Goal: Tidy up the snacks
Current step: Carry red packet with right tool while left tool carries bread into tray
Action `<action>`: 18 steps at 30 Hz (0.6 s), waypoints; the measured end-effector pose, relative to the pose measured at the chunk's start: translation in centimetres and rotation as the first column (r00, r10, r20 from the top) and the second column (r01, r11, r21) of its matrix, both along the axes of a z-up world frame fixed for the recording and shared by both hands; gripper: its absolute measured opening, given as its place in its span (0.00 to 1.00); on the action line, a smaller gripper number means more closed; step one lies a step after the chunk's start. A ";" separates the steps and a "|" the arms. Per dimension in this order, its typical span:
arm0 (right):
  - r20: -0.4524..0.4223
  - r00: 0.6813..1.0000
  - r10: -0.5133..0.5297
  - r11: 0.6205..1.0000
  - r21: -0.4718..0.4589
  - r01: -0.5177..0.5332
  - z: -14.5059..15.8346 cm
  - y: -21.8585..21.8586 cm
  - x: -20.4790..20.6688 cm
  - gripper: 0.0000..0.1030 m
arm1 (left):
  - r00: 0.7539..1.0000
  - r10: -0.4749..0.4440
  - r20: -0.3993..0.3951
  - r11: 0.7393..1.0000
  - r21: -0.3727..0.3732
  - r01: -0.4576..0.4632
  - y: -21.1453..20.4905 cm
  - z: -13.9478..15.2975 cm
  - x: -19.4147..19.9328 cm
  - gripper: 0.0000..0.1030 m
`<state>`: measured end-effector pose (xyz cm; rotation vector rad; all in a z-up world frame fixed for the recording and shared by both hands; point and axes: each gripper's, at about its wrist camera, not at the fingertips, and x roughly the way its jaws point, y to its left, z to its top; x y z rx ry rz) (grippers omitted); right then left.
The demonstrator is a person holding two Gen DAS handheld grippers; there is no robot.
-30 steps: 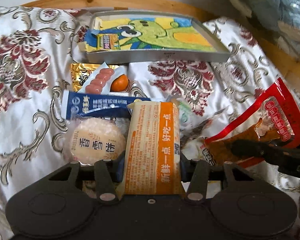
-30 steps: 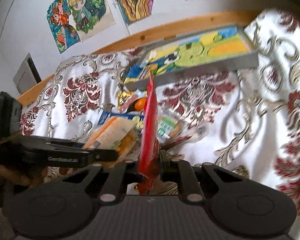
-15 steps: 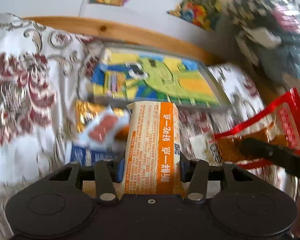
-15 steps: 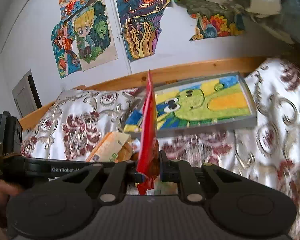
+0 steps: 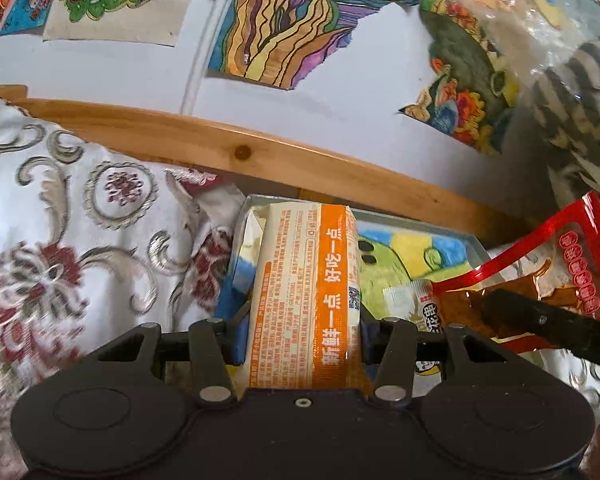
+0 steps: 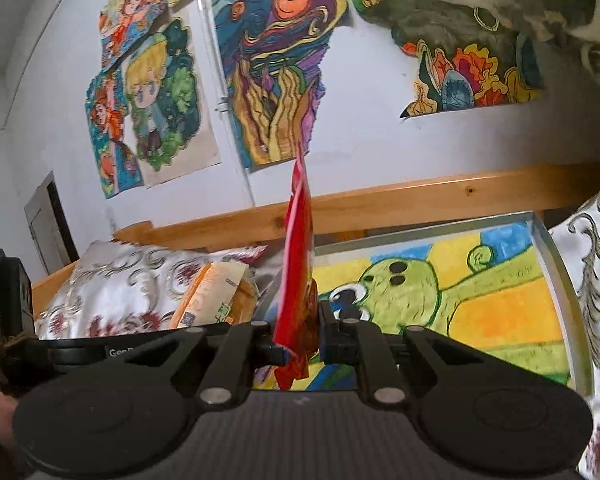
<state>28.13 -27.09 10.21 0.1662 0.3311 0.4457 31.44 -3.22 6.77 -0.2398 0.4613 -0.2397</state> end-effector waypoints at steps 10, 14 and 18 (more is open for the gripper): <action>-0.026 0.999 -0.047 0.998 0.029 0.048 -1.4 -3.1 6.4 0.14 | 0.999 -0.032 0.031 0.999 0.015 0.031 -4.6 -1.0 7.0 0.49; -0.069 0.995 -0.071 0.996 0.049 0.074 -2.4 -4.5 7.8 0.14 | 0.998 -0.055 0.009 0.998 0.026 0.055 -6.5 -2.1 8.4 0.49; -0.092 0.991 -0.098 0.993 0.055 0.103 -3.4 -5.7 8.1 0.15 | 0.997 -0.076 -0.009 0.996 0.038 0.076 -7.9 -3.2 8.7 0.49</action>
